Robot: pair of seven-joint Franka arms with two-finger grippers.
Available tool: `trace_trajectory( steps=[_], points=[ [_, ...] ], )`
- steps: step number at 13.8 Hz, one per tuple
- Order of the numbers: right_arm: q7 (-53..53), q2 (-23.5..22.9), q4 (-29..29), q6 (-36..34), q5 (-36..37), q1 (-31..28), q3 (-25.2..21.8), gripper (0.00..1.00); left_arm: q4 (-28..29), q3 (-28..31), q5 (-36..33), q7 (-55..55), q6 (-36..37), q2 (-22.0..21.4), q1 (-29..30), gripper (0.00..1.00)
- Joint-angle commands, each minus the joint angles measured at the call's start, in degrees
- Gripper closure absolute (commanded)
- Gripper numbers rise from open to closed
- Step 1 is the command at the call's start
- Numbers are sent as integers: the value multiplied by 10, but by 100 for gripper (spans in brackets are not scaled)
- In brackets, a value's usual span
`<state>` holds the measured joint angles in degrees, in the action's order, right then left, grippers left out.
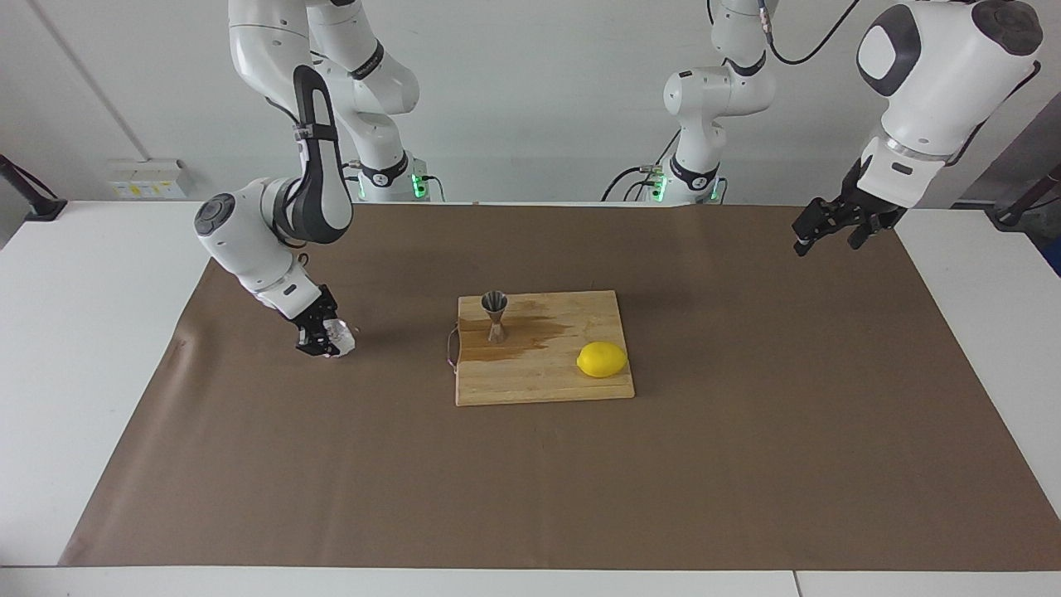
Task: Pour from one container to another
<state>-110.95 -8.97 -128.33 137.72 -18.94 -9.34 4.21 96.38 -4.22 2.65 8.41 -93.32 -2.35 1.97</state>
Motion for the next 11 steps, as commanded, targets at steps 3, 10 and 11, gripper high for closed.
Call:
trace_trajectory(
  steps=[3,10,11],
  points=[
    [9,19,12,-8,-15,0,5,100,-39,0,10,-10,84,-5,1,0],
    [62,40,32,-52,-7,6,6,100,-32,-2,10,-3,86,-13,-5,0],
    [71,41,33,-61,-4,6,6,100,-32,-2,10,-3,82,-13,-1,0]
  ],
)
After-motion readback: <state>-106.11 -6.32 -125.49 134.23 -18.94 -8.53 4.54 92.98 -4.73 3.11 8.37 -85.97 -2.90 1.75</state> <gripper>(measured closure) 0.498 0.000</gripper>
